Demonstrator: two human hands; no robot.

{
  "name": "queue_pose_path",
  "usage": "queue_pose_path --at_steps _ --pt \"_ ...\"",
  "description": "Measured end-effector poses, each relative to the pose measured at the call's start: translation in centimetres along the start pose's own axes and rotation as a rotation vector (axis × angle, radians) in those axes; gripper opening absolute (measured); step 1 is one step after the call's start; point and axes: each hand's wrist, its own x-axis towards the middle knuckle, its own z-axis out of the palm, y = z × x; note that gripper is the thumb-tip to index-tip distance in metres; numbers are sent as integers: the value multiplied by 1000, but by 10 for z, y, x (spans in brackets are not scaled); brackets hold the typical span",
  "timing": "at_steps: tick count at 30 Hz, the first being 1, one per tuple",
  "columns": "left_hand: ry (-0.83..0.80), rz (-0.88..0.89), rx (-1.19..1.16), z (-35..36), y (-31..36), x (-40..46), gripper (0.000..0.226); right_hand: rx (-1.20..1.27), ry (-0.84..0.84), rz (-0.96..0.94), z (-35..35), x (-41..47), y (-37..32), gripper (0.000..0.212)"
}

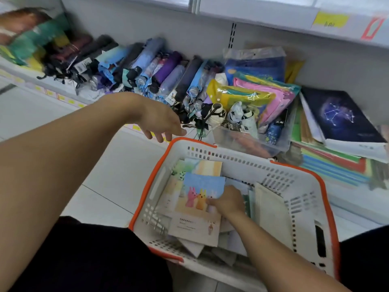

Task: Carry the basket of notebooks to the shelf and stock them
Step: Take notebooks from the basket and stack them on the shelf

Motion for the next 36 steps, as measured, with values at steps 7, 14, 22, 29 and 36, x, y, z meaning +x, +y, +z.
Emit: queue_pose_path --at_steps 7,14,22,29,36 --pt "-1 -40 -21 -2 1 -6 65 783 -170 -151 -103 -27 -41 29" --pt "65 137 -400 -8 17 -20 27 1091 -169 -350 -136 -36 -126 29" --pt "309 -19 -226 -18 -13 -4 36 38 -70 48 -6 13 -12 62" --pt "281 -18 -210 -20 -11 1 32 186 -42 -100 -12 24 13 36" --pt "281 -28 -155 -17 -5 0 30 185 31 -75 -16 26 32 23"
